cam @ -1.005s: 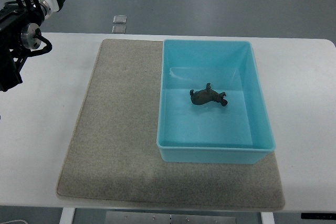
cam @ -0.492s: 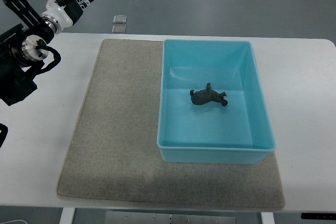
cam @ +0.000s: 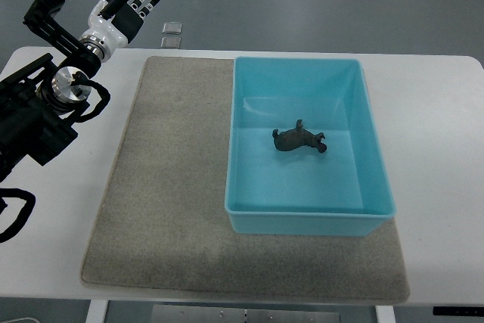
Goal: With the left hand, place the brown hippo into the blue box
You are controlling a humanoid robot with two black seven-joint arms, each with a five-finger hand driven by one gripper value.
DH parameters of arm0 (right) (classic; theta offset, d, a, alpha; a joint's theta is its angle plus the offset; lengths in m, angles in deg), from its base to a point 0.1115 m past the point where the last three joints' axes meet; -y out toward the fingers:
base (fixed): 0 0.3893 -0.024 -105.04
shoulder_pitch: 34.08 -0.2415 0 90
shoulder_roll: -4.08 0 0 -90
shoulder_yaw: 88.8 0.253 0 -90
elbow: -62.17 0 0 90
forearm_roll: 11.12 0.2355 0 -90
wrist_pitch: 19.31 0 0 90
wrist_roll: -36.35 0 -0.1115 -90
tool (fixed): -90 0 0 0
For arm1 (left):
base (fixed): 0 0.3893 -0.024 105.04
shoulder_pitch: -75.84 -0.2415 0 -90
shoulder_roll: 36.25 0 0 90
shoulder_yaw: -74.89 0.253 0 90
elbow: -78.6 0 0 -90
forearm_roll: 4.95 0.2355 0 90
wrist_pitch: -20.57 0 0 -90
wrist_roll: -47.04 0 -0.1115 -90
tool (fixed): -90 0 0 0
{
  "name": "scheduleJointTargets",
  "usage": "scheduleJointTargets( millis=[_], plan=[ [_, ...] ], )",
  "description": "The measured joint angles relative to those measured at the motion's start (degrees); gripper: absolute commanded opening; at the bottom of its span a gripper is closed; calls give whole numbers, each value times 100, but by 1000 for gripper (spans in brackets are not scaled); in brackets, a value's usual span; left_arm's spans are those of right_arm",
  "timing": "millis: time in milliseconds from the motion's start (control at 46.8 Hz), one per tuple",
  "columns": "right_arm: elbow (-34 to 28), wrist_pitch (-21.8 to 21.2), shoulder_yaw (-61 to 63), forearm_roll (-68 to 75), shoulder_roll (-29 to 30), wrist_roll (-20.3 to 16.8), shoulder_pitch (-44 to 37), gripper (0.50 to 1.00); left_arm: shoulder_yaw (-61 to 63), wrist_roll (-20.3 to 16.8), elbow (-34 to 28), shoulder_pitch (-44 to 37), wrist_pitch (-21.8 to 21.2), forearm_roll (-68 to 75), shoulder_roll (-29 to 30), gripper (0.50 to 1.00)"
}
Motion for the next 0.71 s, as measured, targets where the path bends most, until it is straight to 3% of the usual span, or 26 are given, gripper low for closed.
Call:
scheduleJointTargets(
  millis=[705],
  plan=[
    [0, 0, 0, 0, 0, 0, 0, 936, -4, 0, -24, 64, 21, 42, 20, 992]
  ],
)
